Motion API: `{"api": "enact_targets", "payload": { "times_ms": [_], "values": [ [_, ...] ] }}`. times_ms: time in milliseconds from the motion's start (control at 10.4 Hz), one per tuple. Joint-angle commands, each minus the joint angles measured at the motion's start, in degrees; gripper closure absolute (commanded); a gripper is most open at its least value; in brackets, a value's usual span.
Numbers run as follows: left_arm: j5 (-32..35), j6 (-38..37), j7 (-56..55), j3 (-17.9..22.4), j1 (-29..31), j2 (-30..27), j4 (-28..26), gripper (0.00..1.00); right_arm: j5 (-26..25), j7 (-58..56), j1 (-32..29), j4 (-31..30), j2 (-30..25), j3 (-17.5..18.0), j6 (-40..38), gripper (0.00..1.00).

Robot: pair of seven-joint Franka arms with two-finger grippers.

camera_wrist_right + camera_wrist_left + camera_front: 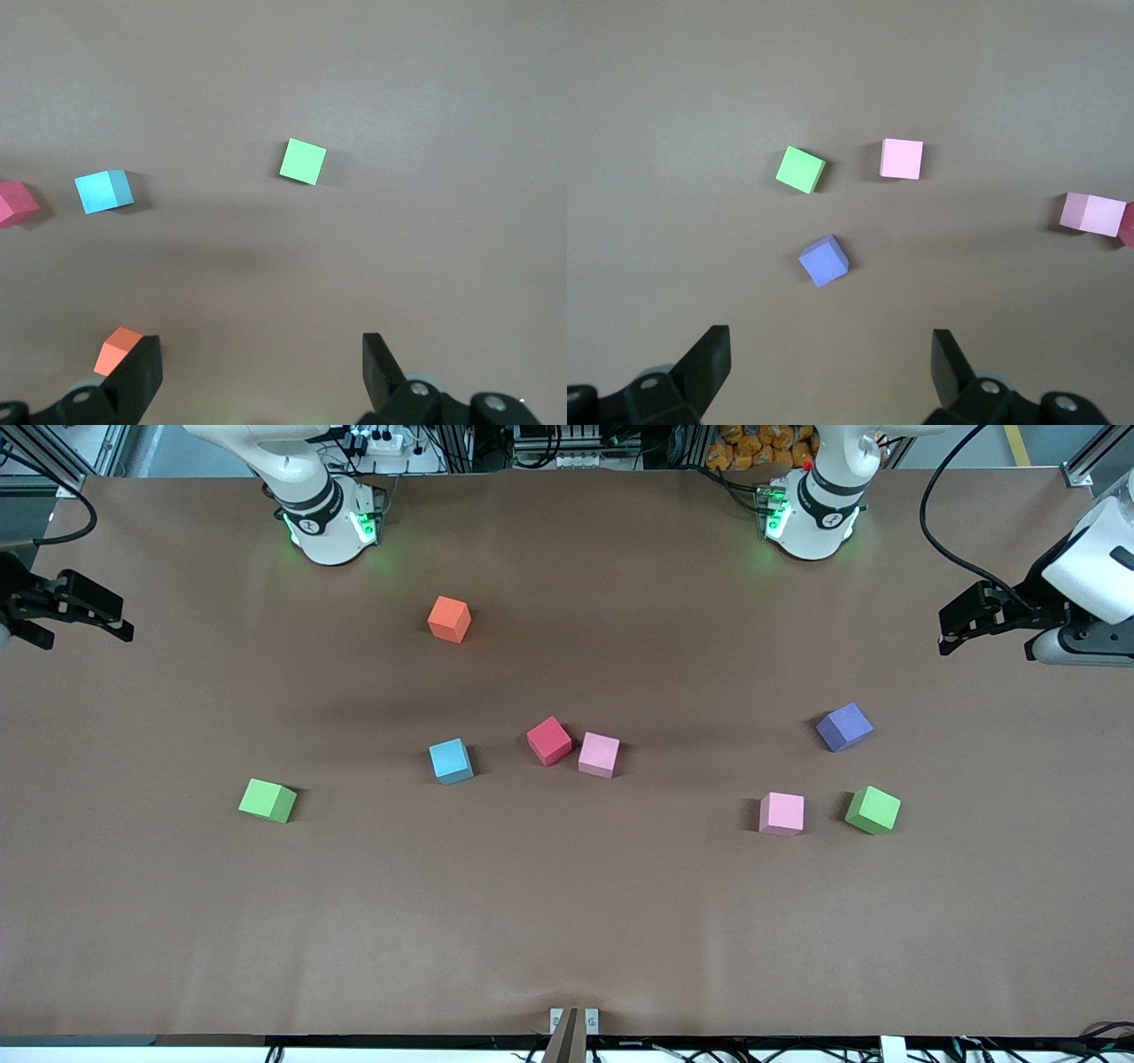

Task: Arrange blocks into number 1
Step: 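Move the left gripper to the pink cube while the right gripper nears green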

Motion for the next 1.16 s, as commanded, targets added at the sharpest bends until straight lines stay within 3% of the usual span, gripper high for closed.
{"api": "enact_targets", "payload": {
  "times_ms": [0, 193, 386, 771, 1060],
  "values": [
    [0.37, -1.09, -0.57, -0.04, -0.26, -0.36, 0.6, 0.0, -0.74, 0.8, -0.97, -0.06, -0.05, 0.83, 0.59, 0.0],
    [-0.24, -1.0, -0.57, -0.21, -0.7, -0.01, 0.51, 0.0, -0.74, 0.8, -0.97, -0.06, 0.04, 0.83, 0.68, 0.0],
    [-0.34, 1.44, -1.01, -4.5, -1.4, 2.08, 0.34, 0.0, -0.74, 0.8, -0.97, -0.06, 0.39, 0.83, 1.04, 0.0],
    [-0.51, 10.67, -5.37, -16.8, -1.93, 12.35, -0.19, 0.0, -0.74, 0.8, -1.23, 0.12, 1.44, 0.83, 2.0, 0.0],
    [-0.08, 19.45, -15.73, -19.2, -7.27, 19.91, -2.3, 0.0, -0.48, 0.89, -1.58, 0.82, 6.0, 0.74, 4.45, 0.0]
  ]
}}
